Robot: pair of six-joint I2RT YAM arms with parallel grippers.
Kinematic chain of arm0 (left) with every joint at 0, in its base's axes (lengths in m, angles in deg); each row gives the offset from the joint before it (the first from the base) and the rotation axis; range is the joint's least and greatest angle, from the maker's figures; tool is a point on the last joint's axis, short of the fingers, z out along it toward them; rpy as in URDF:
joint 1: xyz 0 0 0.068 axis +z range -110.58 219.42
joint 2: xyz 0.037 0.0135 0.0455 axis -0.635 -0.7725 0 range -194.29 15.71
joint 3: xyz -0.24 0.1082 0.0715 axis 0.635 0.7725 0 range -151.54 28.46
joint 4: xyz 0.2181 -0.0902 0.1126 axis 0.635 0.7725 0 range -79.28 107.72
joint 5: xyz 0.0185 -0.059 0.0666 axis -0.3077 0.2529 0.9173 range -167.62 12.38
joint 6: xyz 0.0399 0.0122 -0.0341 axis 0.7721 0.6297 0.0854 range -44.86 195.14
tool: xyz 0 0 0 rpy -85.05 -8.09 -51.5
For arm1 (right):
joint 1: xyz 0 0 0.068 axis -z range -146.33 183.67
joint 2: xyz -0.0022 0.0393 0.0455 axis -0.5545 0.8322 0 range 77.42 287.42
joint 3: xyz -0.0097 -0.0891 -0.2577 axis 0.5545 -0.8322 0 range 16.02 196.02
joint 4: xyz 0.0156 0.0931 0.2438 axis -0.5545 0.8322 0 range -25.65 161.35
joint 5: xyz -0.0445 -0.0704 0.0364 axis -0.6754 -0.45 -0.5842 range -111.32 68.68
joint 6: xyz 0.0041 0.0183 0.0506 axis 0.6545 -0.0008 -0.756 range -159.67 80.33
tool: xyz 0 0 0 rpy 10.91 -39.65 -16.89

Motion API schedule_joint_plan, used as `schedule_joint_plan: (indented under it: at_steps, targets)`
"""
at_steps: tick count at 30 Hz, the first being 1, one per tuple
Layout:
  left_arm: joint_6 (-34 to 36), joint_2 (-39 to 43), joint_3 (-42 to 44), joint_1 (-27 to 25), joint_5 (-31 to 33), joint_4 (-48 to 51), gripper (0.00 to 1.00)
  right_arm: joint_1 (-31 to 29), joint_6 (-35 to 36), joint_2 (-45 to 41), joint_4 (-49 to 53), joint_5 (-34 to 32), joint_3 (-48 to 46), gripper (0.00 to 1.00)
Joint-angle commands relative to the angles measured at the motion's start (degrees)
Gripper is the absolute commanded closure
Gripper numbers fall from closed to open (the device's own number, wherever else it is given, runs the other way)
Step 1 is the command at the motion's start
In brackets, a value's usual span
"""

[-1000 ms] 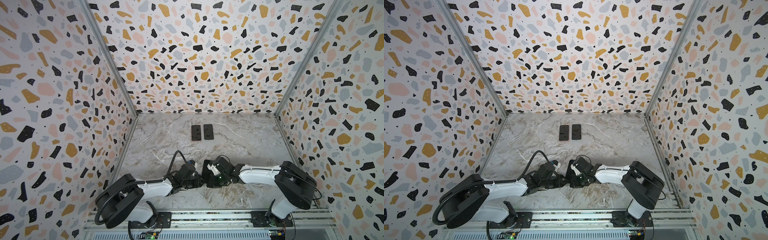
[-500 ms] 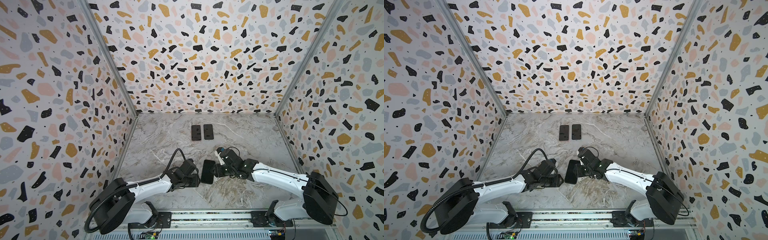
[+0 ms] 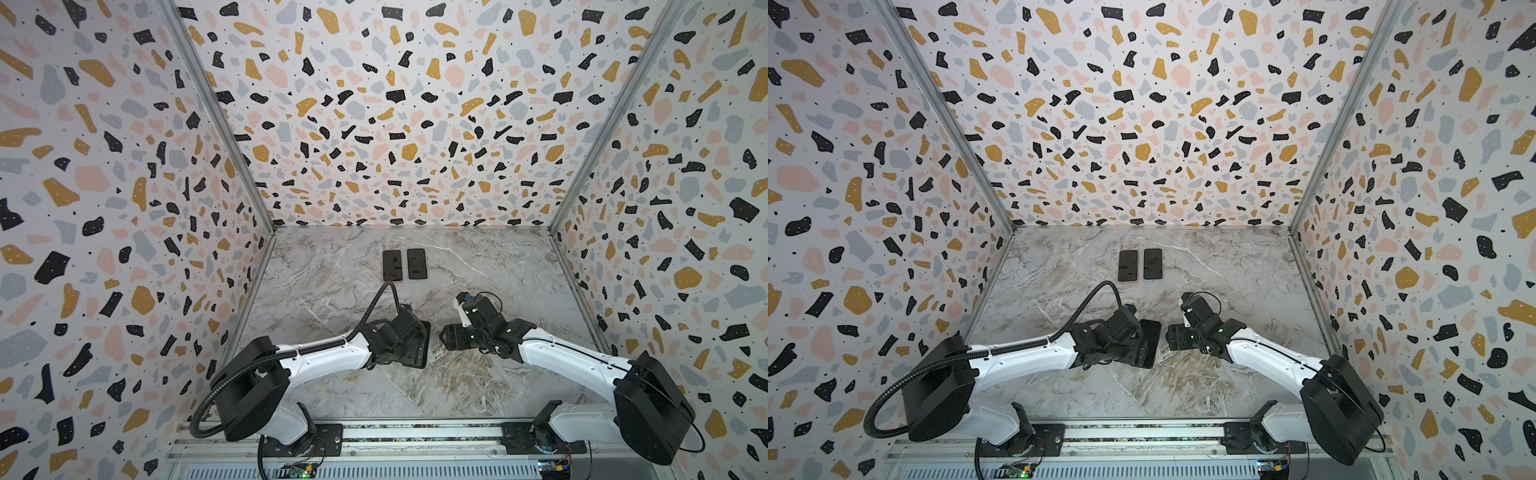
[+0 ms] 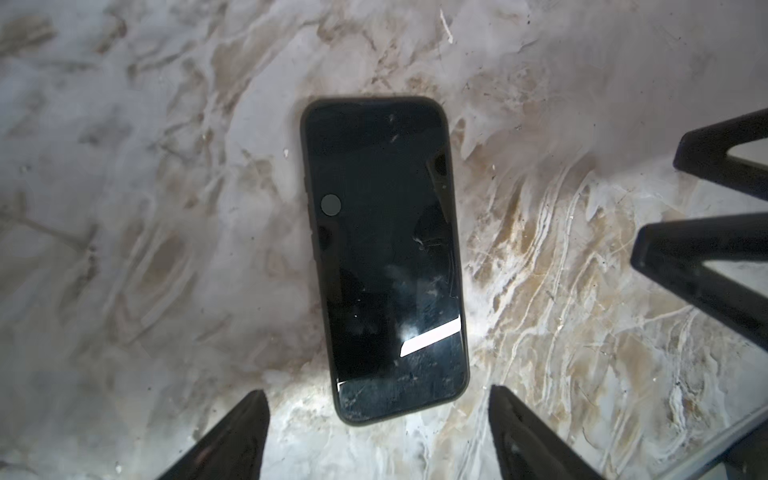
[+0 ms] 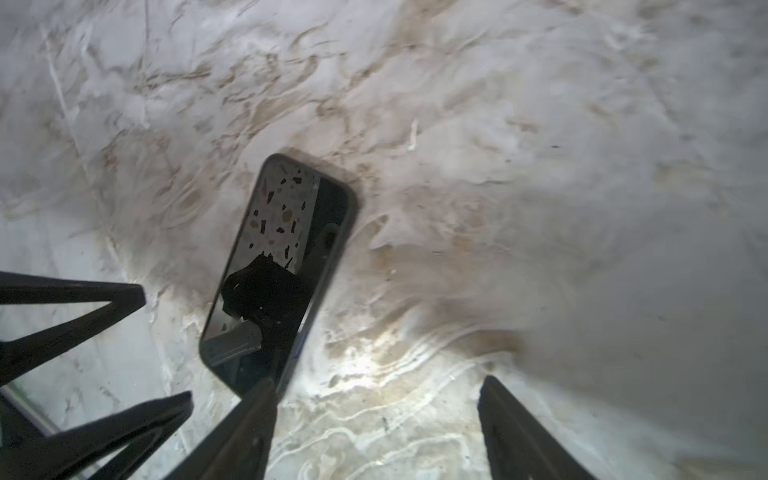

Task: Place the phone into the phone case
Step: 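Open the right gripper and lift it away while the left grips the cased phone, then carry the cased phone with the left gripper beside the pink-cased phone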

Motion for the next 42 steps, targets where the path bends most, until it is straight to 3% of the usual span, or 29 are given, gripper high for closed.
schedule_joint_plan:
  at_steps: [1, 6, 28, 32, 36, 42]
  targets:
    - [0.03, -2.48, -3.31, -1.11, 4.39, 3.05, 0.07, 2.37, 1.62, -2.82, -1.49, 1.44, -2.38, 0.14]
    - [-1.24, -7.12, -6.89, -2.67, 5.69, 4.89, 0.0, 4.26, 1.71, -4.2, -2.83, 2.67, -5.27, 0.11]
    - [-3.5, -18.8, -9.37, -4.21, 2.65, 4.78, 0.0, 5.21, 1.43, -3.97, -7.36, 6.51, -8.98, 0.07]
    - [-4.44, -18.16, -7.39, -4.21, 1.46, 3.38, 0.13, 5.22, 1.45, -3.67, -7.45, 6.4, -8.82, 0.06]
    - [-4.37, -17.66, -7.71, -4.21, 2.23, 4.4, 0.16, 5.2, 1.36, -3.21, -7.57, 6.98, -8.62, 0.06]
    - [-4.83, -16.48, -7.3, -4.23, 2.76, 4.65, 0.31, 5.22, 1.09, -3.85, -7.38, 6.9, -8.46, 0.05]
